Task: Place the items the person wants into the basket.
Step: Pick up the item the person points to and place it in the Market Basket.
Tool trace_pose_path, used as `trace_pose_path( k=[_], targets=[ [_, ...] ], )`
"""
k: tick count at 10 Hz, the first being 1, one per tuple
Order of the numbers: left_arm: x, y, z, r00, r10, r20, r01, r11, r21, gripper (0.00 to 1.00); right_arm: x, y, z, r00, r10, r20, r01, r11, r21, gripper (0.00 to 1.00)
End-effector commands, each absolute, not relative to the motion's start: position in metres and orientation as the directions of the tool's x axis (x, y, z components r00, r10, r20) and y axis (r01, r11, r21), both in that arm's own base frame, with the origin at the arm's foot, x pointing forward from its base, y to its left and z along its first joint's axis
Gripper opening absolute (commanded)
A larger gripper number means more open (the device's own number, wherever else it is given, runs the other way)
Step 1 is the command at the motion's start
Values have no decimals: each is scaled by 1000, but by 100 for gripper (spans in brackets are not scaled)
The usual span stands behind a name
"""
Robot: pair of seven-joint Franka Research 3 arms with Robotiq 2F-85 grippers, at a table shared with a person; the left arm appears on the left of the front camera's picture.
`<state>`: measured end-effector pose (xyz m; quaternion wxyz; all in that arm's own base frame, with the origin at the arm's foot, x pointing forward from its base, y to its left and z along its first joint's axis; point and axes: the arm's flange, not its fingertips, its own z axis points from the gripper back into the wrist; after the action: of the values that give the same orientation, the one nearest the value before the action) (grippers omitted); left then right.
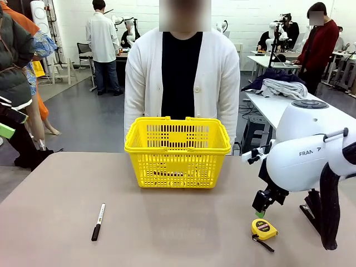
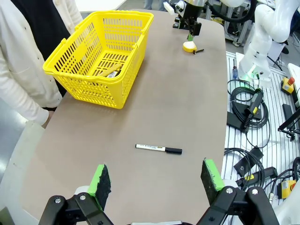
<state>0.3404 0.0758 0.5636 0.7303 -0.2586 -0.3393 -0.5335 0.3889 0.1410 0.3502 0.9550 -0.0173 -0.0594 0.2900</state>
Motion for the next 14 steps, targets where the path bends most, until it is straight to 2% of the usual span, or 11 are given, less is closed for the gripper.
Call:
trace_pose_path(
  k=[1, 8, 11, 14],
  targets=[
    [340, 77, 564, 184, -591, 785, 958, 287, -8, 100, 348, 133, 315, 826, 550, 125, -544, 835, -81, 100],
    [340, 77, 564, 184, -591, 785, 958, 287, -8, 100, 310, 142, 302, 805, 588, 74, -578, 806, -128, 100],
    [340, 77, 564, 184, -591, 785, 958, 287, -8, 100, 303, 142, 297, 800, 600, -9, -597, 793, -122, 100],
    [340, 77, 564, 184, -591, 785, 958, 287, -8, 100, 296, 144, 293, 787, 616, -27, -616, 782, -99, 100]
  ],
)
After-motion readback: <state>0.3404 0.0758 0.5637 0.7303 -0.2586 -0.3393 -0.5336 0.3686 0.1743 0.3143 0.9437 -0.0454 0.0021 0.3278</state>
